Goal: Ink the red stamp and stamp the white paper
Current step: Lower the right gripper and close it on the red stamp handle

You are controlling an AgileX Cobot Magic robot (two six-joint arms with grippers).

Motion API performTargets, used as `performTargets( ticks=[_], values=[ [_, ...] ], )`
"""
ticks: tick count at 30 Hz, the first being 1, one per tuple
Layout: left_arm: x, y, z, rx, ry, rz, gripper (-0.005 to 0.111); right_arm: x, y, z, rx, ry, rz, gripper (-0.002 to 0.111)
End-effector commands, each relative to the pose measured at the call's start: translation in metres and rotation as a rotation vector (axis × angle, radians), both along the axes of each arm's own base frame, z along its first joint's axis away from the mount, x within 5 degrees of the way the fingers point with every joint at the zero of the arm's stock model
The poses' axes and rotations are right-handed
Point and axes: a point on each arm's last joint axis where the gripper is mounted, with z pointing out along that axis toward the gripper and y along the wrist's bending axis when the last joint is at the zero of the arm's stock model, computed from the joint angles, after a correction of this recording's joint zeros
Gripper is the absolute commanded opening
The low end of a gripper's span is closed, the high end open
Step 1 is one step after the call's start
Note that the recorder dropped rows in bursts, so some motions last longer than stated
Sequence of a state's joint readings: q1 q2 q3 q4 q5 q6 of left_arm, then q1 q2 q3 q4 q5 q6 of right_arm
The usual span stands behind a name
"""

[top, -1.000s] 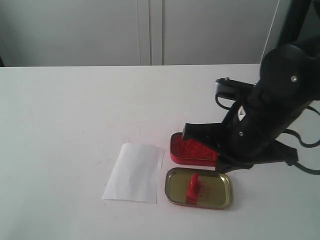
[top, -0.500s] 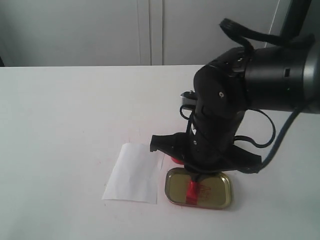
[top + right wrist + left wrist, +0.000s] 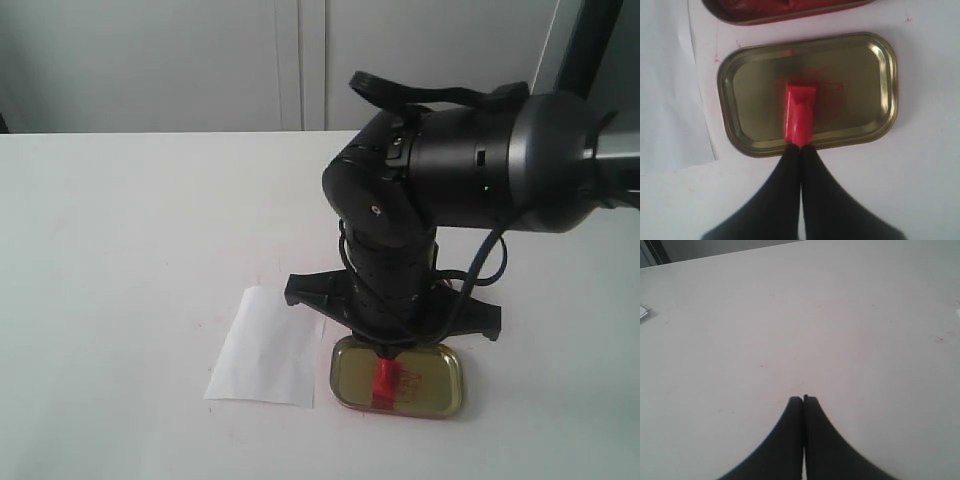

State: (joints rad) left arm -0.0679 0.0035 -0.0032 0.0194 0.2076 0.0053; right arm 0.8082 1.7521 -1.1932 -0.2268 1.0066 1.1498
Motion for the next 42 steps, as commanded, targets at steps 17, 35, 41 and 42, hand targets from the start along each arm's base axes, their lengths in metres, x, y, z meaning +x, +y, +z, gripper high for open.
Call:
performTargets(
  ticks=[17,35,41,42],
  values=[
    [0.000,0.000,-0.001,0.000,-0.004,0.000,0.000,0.012,-0.008,0.000,0.019,-0.025,-0.042,0.032],
    [0.000,0.000,-0.001,0.000,-0.004,0.000,0.000,0.016,0.001,-0.025,0.022,0.026,-0.048,0.032],
    [0.000,0.000,-0.001,0.000,-0.004,0.000,0.000,0.018,0.002,-0.029,0.020,0.021,-0.042,0.032],
    [0.000,0.000,-0.001,0.000,-0.004,0.000,0.000,0.019,0.001,-0.029,0.018,0.020,-0.044,0.032]
  ],
)
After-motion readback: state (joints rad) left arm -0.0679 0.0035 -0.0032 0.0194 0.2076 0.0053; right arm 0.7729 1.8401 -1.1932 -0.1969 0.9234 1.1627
